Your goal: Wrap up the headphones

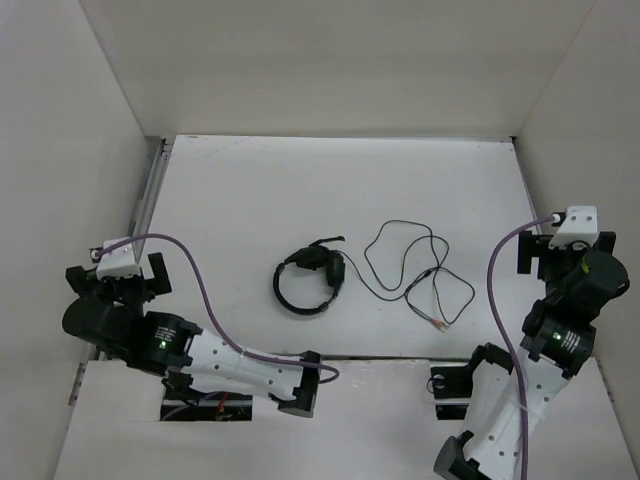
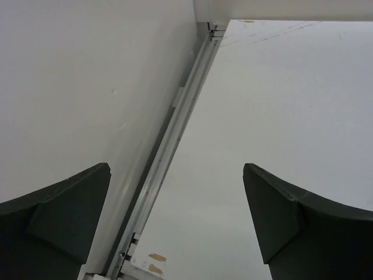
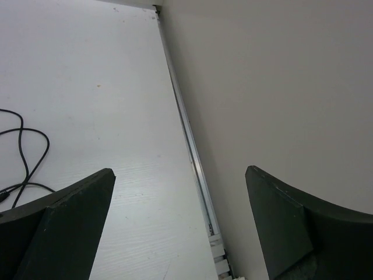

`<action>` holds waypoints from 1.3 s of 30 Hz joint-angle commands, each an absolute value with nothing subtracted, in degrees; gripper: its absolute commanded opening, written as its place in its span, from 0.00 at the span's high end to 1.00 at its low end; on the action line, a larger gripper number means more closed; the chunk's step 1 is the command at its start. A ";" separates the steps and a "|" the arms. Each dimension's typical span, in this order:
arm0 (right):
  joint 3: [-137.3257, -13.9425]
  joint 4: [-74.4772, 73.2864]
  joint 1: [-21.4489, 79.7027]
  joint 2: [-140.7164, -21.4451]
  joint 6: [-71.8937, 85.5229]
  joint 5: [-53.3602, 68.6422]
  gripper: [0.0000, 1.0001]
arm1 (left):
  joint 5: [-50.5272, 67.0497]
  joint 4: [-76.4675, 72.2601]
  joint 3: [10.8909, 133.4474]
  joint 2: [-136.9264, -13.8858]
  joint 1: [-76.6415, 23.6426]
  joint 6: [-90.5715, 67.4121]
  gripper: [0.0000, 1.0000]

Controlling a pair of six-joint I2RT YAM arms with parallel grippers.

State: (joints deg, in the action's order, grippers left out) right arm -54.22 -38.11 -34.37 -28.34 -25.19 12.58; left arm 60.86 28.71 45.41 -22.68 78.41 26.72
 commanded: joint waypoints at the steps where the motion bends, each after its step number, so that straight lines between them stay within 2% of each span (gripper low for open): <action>1: -51.60 -33.77 -33.62 -24.62 -23.03 9.58 0.00 | 64.86 40.33 50.27 -23.81 76.17 30.59 0.00; 9: -50.18 -28.40 -31.16 -25.75 -21.45 6.86 0.00 | 66.01 40.26 50.89 -24.34 61.85 19.88 0.00; 13: -52.20 -24.79 -30.02 -27.59 -20.31 3.79 0.00 | 61.02 32.72 50.71 -27.23 52.37 9.53 0.00; 15: -54.05 -23.65 -28.35 -29.70 -20.48 0.98 0.00 | 54.26 27.00 50.63 -30.83 45.95 3.80 0.01; 18: -54.41 -20.66 -24.67 -32.51 -21.00 -5.26 0.00 | 39.86 23.83 50.36 -37.60 31.21 3.51 0.04; 22: -48.89 -15.32 -15.28 -30.86 -20.49 -3.08 0.00 | 16.67 20.93 46.94 -44.90 6.79 8.16 0.07; 23: -46.17 -11.38 -10.99 -30.41 -19.17 -2.64 0.00 | 7.04 19.70 45.19 -47.26 -3.72 10.44 0.06; 26: -47.10 -12.38 -9.89 -35.48 -12.60 -0.10 0.00 | -2.25 17.76 44.12 -51.66 -14.95 12.04 0.04; 32: -49.57 -16.52 -6.21 -44.11 -4.76 11.41 0.00 | -2.73 21.44 51.23 -65.38 -21.56 8.18 0.04; 39: -50.36 -16.61 -4.88 -48.16 1.32 16.26 0.00 | -3.34 27.06 54.93 -69.17 -27.99 4.93 0.04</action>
State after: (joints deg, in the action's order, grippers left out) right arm -47.37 -18.79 -5.52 -47.48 -2.72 12.58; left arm -1.50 23.83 51.59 -69.06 -26.24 7.38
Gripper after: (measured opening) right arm 0.999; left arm 0.961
